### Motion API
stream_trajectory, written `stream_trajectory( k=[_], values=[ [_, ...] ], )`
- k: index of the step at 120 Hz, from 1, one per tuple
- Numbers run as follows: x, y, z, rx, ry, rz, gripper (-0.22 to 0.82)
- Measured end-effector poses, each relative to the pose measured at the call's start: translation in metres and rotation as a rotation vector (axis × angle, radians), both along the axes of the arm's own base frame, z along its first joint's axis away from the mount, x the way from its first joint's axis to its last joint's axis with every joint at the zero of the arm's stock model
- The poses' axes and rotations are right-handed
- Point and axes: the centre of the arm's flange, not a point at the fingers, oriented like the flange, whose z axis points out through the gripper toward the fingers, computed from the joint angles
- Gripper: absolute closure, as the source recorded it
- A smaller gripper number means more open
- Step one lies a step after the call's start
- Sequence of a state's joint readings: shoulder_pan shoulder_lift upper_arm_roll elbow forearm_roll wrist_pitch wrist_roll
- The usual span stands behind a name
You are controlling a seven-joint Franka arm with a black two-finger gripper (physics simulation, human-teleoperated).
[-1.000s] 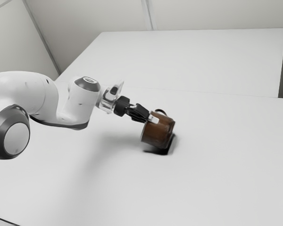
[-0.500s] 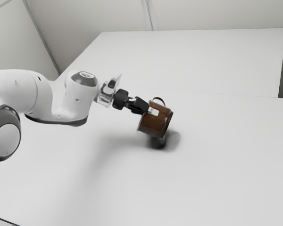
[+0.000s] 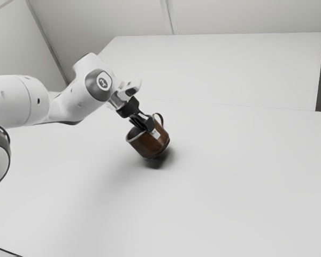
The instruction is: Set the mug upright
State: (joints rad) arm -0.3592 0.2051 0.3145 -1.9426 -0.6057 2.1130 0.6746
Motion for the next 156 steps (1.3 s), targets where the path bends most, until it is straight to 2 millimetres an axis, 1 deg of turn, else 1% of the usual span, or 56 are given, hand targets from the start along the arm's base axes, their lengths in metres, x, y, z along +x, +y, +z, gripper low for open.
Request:
stream_trajectory(
  k=[18, 48, 65, 71, 100, 148, 156],
  values=[
    [-0.007, -0.011, 0.004, 0.168, 0.029, 0.011, 0.77],
    [-0.029, -0.029, -0.014, 0.331, 0.095, 0.128, 0.77],
    [-0.037, -0.036, -0.02, 0.378, 0.091, 0.215, 0.77],
    [-0.041, -0.039, -0.025, 0.392, 0.086, 0.244, 0.77],
    [-0.049, -0.035, -0.043, 0.393, 0.067, 0.409, 0.77],
    [-0.056, -0.029, -0.058, 0.393, 0.113, 0.581, 0.78],
    [-0.055, -0.027, -0.056, 0.389, 0.115, 0.596, 0.63]
  ],
)
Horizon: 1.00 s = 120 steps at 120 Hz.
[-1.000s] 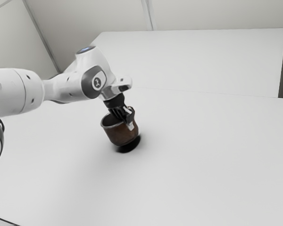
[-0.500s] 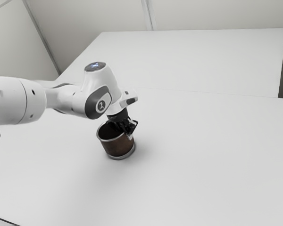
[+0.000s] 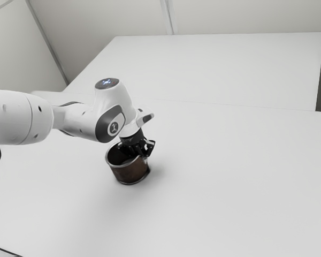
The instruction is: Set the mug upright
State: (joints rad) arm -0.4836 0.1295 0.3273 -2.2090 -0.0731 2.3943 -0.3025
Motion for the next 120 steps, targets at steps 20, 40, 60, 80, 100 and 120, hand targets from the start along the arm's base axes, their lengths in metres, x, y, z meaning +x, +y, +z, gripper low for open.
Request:
stream_trajectory(
  k=[20, 40, 60, 80, 100, 120],
  values=[
    [0.004, 0.006, 0.005, -0.002, -0.01, 0.027, 0.3],
    [0.008, 0.005, 0.016, -0.008, -0.028, 0.035, 0.14],
    [0.009, 0.01, 0.039, -0.024, -0.035, 0.047, 0.06],
    [0.013, 0.017, 0.072, -0.041, -0.055, 0.049, 0.03],
    [0.03, 0.027, 0.126, -0.022, -0.101, 0.012, 0.01],
    [0.042, 0.04, 0.19, 0.035, -0.128, -0.053, 0.01]
  ],
)
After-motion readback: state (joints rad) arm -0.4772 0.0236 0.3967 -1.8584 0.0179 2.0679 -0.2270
